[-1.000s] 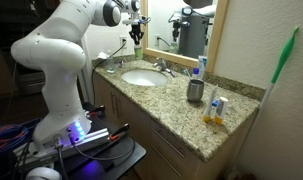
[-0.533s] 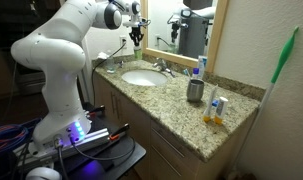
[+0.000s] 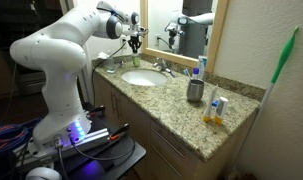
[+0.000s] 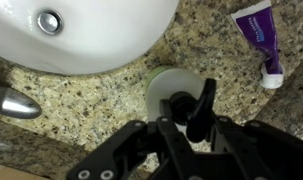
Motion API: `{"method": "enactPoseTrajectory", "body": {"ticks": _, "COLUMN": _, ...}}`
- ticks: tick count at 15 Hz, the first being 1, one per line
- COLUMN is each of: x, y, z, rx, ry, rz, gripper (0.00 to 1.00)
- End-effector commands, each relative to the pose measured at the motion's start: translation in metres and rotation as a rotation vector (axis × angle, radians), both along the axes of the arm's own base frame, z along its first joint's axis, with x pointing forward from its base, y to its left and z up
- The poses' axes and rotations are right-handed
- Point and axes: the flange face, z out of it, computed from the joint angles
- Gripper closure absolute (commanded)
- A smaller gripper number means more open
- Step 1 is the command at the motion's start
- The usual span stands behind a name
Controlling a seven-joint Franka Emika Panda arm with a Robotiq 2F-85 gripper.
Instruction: Move the pump bottle to the left side of the counter
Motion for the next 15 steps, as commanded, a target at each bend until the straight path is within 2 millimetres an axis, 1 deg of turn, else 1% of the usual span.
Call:
{"method": "enactPoseTrajectory", "body": {"ticks": 1, "x": -0.001, "y": 0.014, "z": -0.006, "rx": 0.031, "ry": -0.02, "rz": 0.028, "gripper": 0.92}}
{"method": "enactPoseTrajectory", "body": {"ticks": 6, "x": -0.004, "y": 0.021, "z": -0.004, "rx": 0.036, "ry": -0.03, "rz": 0.028, "gripper": 0.92}}
{"method": "enactPoseTrajectory", "body": {"ticks": 7, "x": -0.004, "y": 0.021, "z": -0.004, "rx": 0.04, "ry": -0.033, "rz": 0.022, "gripper": 0.44}}
{"method": "enactPoseTrajectory", "body": {"ticks": 8, "x": -0.004, "y": 0.021, "z": -0.004, "rx": 0.043, "ry": -0.035, "rz": 0.02, "gripper": 0.42}}
{"method": "enactPoseTrajectory", "body": {"ticks": 9, "x": -0.004, "y": 0.022, "z": -0.004, "rx": 0.046, "ry": -0.039, "rz": 0.018, "gripper": 0.37}}
{"method": "enactPoseTrajectory", "body": {"ticks": 12, "x": -0.004, "y": 0.022, "z": 0.005, "rx": 0.055, "ry": -0.065, "rz": 0.013, "gripper": 0.16}}
{"method": "enactPoseTrajectory", "body": {"ticks": 13, "x": -0.002, "y": 0.023, "z": 0.011, "rx": 0.057, "ry": -0.077, "rz": 0.009, "gripper": 0.1}}
{"method": "enactPoseTrajectory", "body": {"ticks": 14, "x": -0.002, "y": 0.023, "z": 0.017, "rx": 0.061, "ry": -0.086, "rz": 0.007, "gripper": 0.02}}
{"method": "enactPoseTrajectory", "body": {"ticks": 15, "x": -0.004, "y": 0.022, "z": 0.025, "rx": 0.06, "ry": -0.083, "rz": 0.005, "gripper": 0.01}}
